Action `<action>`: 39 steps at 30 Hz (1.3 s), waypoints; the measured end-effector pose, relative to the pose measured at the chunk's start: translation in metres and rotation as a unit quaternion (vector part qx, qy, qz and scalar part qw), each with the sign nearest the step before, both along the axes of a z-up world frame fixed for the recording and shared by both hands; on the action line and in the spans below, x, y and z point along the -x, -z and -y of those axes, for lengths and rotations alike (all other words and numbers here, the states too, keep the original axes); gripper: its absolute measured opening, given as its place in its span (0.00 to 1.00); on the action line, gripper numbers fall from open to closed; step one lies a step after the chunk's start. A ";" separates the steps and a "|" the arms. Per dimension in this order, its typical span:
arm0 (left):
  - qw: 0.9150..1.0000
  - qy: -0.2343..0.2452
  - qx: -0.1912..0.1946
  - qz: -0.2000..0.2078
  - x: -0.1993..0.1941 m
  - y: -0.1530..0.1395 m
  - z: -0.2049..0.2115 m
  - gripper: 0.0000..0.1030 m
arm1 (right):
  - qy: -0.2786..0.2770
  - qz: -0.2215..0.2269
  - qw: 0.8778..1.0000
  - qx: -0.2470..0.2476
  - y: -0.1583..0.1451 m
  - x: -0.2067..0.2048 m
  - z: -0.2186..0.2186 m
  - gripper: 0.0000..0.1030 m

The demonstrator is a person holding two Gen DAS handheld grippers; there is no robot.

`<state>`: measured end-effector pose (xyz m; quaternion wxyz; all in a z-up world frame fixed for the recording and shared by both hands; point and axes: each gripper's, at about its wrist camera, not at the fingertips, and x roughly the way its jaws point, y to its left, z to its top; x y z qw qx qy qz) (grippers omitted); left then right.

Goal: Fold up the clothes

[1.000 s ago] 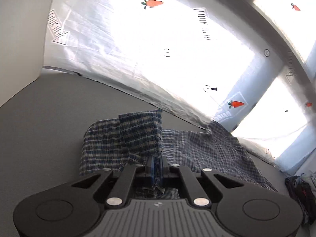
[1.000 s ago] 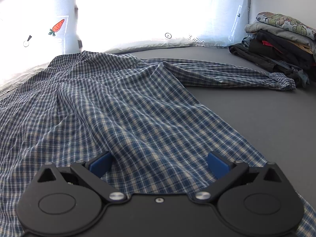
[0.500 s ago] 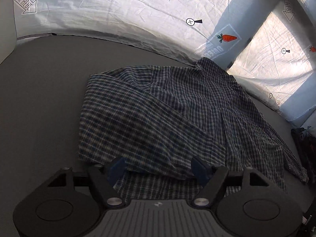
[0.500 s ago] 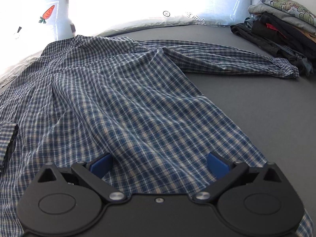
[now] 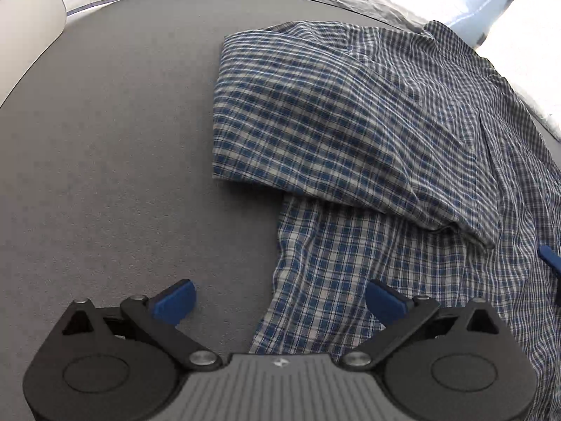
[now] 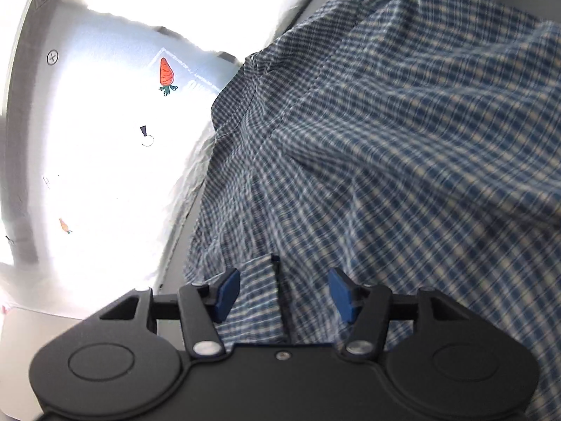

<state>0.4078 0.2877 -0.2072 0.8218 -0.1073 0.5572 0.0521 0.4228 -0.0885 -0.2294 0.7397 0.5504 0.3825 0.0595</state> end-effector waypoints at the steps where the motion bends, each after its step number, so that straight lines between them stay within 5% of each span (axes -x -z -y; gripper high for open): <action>1: 1.000 0.005 -0.009 -0.004 -0.001 0.001 0.003 1.00 | -0.003 -0.007 1.000 -0.015 0.004 -0.003 -0.005 0.54; 6: 0.997 0.038 -0.063 -0.016 -0.001 0.005 0.021 1.00 | -0.032 -0.044 0.998 -0.014 0.013 -0.017 -0.029 0.54; 23: 0.997 0.026 -0.063 -0.031 -0.010 0.008 0.024 1.00 | -0.036 -0.087 0.992 -0.081 0.035 -0.045 -0.051 0.55; 30: 0.997 0.025 -0.062 -0.032 -0.013 0.008 0.025 1.00 | -0.067 -0.082 0.993 -0.053 0.028 -0.071 -0.070 0.55; 32: 0.997 0.023 -0.063 -0.031 -0.013 0.008 0.026 1.00 | -0.099 -0.076 0.992 -0.012 0.020 -0.080 -0.081 0.48; 34: 0.997 0.021 -0.064 -0.027 -0.013 0.009 0.028 1.00 | -0.129 -0.069 0.989 0.033 0.013 -0.086 -0.093 0.20; 39: 0.997 0.019 -0.069 -0.004 -0.008 0.012 0.034 1.00 | -0.151 -0.028 0.983 0.103 -0.011 -0.086 -0.107 0.10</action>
